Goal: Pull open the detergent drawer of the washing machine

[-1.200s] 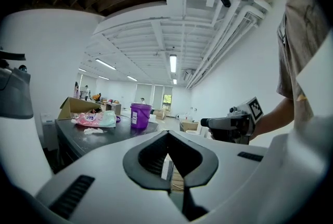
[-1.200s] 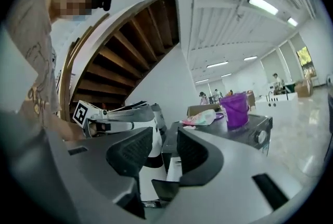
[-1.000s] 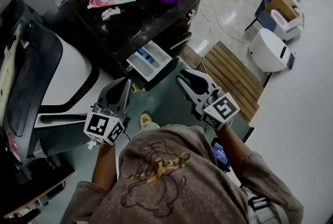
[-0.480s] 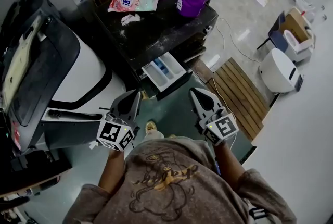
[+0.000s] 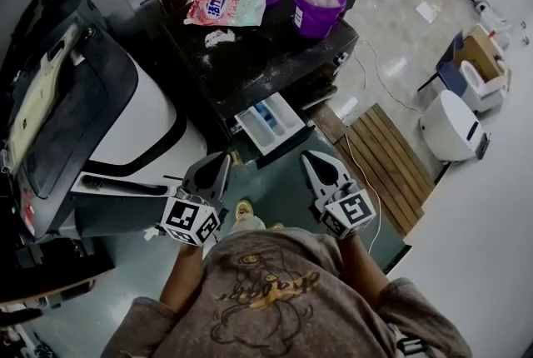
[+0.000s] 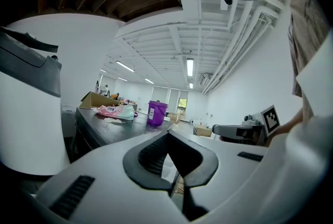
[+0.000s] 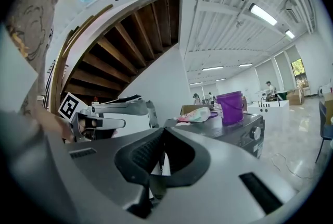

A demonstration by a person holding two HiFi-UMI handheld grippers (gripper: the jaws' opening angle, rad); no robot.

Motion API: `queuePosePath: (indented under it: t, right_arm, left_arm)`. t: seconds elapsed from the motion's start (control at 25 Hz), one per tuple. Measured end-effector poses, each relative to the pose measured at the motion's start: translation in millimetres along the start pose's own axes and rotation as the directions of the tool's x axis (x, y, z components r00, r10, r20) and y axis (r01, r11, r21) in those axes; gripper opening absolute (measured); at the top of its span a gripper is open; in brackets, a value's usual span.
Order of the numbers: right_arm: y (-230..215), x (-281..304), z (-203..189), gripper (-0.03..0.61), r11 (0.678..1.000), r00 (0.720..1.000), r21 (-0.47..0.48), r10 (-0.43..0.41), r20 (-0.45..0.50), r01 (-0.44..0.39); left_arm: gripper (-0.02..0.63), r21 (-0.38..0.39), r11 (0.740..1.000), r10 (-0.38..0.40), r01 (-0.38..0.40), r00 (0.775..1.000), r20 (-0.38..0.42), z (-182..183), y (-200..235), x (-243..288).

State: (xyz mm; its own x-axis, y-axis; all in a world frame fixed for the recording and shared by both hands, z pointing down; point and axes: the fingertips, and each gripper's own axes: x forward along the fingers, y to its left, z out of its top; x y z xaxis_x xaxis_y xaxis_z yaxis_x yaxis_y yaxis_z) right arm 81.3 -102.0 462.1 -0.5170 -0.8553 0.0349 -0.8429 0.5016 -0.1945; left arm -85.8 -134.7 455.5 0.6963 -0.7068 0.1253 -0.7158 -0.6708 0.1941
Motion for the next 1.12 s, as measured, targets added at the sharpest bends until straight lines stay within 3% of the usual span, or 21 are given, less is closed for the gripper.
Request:
queuePosePath:
  t: [0.16,0.64,1.12]
  right_arm:
    - [2.2,-0.3,-2.3,0.002,1.0,0.998,0.006,-0.016,-0.059,0.017]
    - [-4.4,-3.2,-6.6,0.002,1.0,1.0,-0.002,-0.008,-0.019,0.008]
    - [0.6,-1.8,-3.9,0.002,0.999,0.999,0.036,-0.011,-0.053,0.012]
  left_arm:
    - [0.021,-0.006,1.0,0.006,-0.006,1.0,-0.002,1.7,-0.1,1.0]
    - [0.021,-0.038,0.999,0.023,-0.024,1.0,-0.011,-1.1,1.5,0.4]
    - [0.021,-0.05,0.998,0.032,-0.033,0.999,-0.02,-4.5,2.1,-1.7]
